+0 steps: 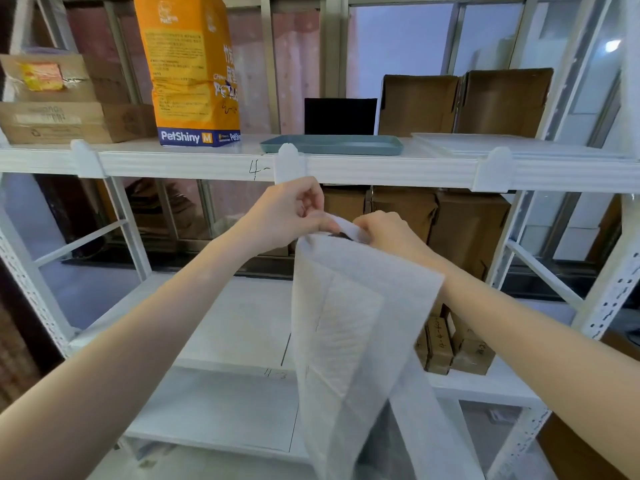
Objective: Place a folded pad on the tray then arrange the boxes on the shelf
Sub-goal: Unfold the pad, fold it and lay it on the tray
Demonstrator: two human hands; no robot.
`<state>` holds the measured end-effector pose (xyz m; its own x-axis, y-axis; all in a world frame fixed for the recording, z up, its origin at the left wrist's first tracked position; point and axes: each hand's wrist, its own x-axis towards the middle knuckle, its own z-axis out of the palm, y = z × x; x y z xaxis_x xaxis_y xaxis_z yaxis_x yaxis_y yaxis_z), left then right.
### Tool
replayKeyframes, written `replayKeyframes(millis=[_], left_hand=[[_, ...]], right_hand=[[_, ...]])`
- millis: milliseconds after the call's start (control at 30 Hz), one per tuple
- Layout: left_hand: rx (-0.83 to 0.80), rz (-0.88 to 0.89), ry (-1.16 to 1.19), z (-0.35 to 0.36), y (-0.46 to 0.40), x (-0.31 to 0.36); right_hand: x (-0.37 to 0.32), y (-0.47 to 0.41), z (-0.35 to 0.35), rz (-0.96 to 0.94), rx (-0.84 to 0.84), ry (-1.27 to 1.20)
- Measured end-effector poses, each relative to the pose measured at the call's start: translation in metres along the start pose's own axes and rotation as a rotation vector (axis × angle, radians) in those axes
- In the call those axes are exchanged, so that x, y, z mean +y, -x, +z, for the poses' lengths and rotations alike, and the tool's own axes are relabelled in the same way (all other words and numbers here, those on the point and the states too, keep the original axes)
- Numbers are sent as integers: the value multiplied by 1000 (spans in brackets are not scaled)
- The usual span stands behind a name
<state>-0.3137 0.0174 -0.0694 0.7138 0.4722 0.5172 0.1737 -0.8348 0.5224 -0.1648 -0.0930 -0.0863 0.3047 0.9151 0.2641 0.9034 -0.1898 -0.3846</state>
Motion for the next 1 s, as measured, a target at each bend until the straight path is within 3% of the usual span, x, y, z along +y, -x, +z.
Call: replayKeyframes(millis=[167, 300, 367, 500, 700, 833, 1000], left_hand=[[-216, -42, -115, 0, 8, -9], [-434, -46, -375, 6, 14, -18], [-452, -113, -480, 10, 19, -25], [-253, -175, -554, 14, 21, -36], [161, -196, -678, 3, 10, -32], [249, -193, -500, -2, 5, -22], [376, -25, -351, -4, 6, -10]], right_hand=[[16, 1, -7, -44, 59, -73], [20, -1, -15, -80, 49, -93], [23, -2, -21, -79, 41, -108], [34, -1, -29, -43, -9, -94], [48, 8, -26, 96, -137, 173], [53, 14, -18, 167, -226, 121], [53, 16, -13, 220, -193, -11]])
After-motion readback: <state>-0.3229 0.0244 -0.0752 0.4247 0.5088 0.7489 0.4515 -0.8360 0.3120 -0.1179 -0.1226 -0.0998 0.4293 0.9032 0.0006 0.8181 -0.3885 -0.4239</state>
